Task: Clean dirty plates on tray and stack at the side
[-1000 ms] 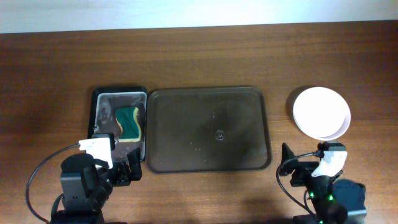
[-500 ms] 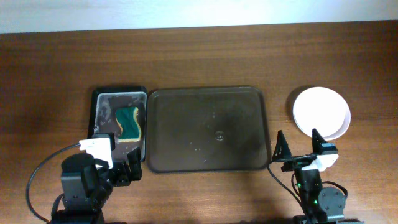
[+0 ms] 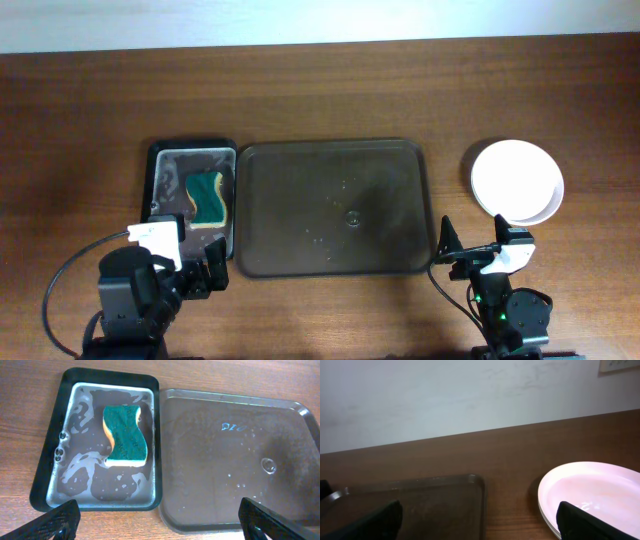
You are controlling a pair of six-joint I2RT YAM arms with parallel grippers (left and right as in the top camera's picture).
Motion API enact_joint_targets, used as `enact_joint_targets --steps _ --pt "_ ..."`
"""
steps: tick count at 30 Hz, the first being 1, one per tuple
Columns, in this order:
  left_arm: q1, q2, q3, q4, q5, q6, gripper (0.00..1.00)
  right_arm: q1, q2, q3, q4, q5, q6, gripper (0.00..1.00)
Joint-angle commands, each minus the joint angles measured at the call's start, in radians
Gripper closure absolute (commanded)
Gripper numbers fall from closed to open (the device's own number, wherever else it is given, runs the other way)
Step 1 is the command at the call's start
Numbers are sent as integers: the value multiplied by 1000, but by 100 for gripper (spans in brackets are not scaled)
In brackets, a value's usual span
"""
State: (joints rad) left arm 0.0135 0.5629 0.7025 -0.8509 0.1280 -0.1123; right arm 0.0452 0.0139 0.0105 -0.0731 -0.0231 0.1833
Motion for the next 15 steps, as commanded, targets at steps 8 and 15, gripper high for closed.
enact_joint_targets --steps 8,15 --pt "2 -2 -3 2 6 20 0 -6 -10 -5 -4 -2 2 1" --pt "2 -98 -65 -24 4 20 1 -6 -10 -5 -4 -2 2 1"
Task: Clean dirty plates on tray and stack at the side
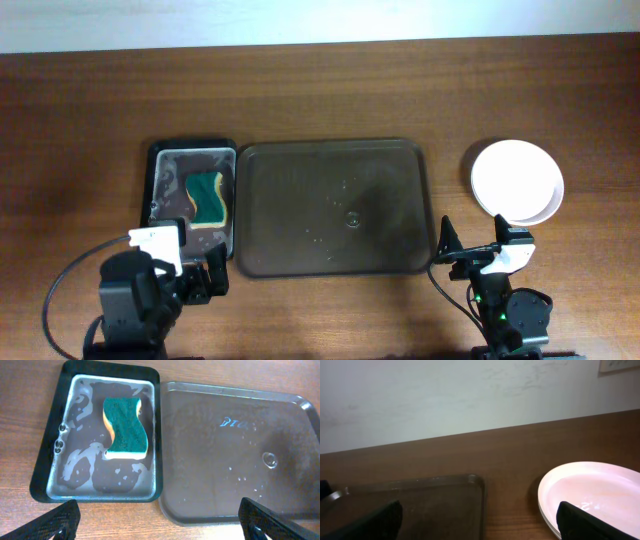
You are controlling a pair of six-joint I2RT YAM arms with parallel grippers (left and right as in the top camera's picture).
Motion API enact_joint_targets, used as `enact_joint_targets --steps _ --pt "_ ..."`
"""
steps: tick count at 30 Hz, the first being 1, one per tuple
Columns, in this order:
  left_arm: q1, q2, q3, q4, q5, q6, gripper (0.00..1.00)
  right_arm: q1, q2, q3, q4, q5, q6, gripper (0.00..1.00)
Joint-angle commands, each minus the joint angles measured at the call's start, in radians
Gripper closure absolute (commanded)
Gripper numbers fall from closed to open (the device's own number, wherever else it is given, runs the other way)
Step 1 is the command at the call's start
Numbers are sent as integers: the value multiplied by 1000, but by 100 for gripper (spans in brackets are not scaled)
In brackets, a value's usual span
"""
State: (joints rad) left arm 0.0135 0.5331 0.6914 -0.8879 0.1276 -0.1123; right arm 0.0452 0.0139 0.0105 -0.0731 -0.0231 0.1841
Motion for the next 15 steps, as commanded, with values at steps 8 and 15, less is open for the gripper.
enact_joint_targets --steps 8,15 --pt "-20 -451 -502 500 7 16 1 -6 -10 -5 -4 -2 1 1" --pt "-39 -528 -682 984 -179 101 1 -6 -10 -5 -4 -2 1 1"
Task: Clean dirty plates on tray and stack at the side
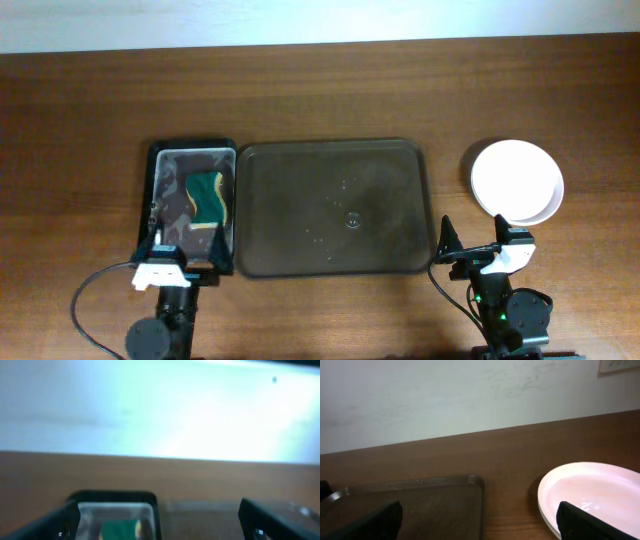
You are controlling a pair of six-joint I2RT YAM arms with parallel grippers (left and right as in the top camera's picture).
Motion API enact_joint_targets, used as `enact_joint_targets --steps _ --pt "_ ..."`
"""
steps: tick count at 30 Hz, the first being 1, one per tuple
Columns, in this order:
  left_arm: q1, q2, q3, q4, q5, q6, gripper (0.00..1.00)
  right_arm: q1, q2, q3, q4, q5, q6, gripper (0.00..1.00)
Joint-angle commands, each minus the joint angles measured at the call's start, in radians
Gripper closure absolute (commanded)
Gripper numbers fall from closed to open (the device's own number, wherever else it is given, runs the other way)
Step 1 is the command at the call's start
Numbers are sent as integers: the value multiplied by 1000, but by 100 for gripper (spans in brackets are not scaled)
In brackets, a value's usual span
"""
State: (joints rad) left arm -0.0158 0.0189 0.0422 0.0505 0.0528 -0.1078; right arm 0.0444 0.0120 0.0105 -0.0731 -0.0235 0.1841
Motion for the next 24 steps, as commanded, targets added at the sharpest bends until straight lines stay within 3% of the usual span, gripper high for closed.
enact_joint_targets --steps 1,4,24 --pt "-10 -14 -33 26 -102 131 1 -6 -8 -5 -4 -2 1 1" --pt "-10 -14 -33 -134 -82 135 1 -6 -8 -5 -4 -2 1 1" --pt "-10 -14 -33 -134 -75 135 1 -6 -8 -5 -4 -2 1 1"
